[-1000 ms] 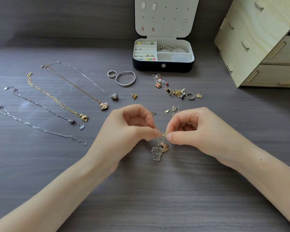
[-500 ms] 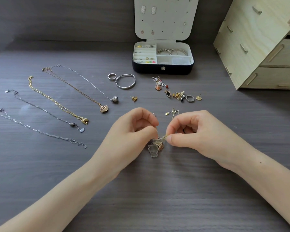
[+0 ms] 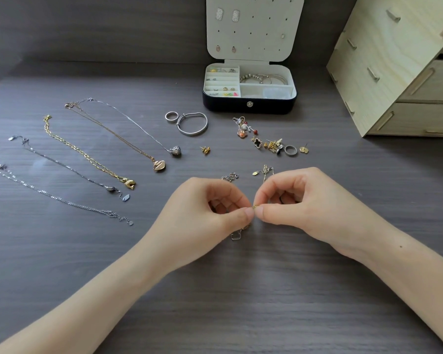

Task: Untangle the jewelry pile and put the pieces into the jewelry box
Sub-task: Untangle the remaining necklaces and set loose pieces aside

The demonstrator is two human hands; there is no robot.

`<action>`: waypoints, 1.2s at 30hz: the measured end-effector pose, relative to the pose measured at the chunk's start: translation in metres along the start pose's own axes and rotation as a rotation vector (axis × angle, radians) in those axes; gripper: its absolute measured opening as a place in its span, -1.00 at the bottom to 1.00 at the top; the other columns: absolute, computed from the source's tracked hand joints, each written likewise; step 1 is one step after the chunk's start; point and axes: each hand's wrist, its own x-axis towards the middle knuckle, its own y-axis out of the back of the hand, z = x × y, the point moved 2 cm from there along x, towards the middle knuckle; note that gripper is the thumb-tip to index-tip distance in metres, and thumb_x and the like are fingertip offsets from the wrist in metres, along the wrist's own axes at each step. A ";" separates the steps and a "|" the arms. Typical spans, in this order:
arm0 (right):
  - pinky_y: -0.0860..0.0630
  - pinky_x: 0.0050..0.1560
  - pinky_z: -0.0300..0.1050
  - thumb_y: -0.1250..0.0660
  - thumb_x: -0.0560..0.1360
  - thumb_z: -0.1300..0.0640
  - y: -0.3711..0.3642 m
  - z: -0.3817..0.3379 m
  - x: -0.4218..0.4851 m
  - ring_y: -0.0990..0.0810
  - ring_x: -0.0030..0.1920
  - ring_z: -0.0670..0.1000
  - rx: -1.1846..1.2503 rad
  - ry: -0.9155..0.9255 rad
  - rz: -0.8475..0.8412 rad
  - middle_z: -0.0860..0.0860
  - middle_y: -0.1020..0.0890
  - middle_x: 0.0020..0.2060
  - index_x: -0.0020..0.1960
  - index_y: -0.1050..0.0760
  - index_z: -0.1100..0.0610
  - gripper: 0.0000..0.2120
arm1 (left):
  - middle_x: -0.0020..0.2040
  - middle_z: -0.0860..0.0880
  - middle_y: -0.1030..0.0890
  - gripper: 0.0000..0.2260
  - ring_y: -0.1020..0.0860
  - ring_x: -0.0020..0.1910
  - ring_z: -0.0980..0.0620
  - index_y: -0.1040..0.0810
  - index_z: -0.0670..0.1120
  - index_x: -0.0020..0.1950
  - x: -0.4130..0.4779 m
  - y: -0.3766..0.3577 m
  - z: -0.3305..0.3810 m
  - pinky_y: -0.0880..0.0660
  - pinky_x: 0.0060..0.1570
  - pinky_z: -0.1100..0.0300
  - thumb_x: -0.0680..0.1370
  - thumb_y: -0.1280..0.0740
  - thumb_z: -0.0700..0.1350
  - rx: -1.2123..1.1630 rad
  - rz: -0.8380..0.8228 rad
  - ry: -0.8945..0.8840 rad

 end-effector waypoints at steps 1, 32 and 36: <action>-0.24 -0.39 -0.19 -0.43 0.35 0.22 0.000 0.000 0.000 -0.30 -0.40 -0.06 -0.004 -0.001 -0.002 0.09 -0.45 -0.43 -0.31 -0.61 0.12 -0.93 | -0.35 0.01 -0.65 -0.89 -0.55 -0.38 0.08 -0.64 -0.02 -0.28 0.000 0.000 0.000 -0.46 -0.31 0.22 0.32 -0.39 0.00 0.003 0.000 -0.001; -0.30 -0.23 -0.04 -0.40 0.31 0.32 -0.001 0.004 0.001 -0.39 -0.33 0.00 0.086 -0.045 0.058 0.09 -0.50 -0.40 -0.35 -0.50 0.24 -0.90 | -0.40 0.13 -0.57 -0.88 -0.47 -0.42 0.26 -0.54 -0.07 -0.22 0.003 0.001 -0.003 -0.36 -0.30 0.47 0.53 -0.31 -0.16 -0.189 0.186 0.070; -0.30 -0.16 -0.05 -0.32 0.19 0.21 0.002 0.002 0.002 -0.42 -0.29 -0.02 0.172 -0.055 0.082 0.07 -0.53 -0.38 -0.39 -0.50 0.18 -0.97 | -0.34 0.12 -0.62 -0.87 -0.52 -0.34 0.26 -0.53 -0.09 -0.22 0.002 0.001 -0.003 -0.38 -0.24 0.47 0.53 -0.29 -0.18 -0.188 0.207 0.063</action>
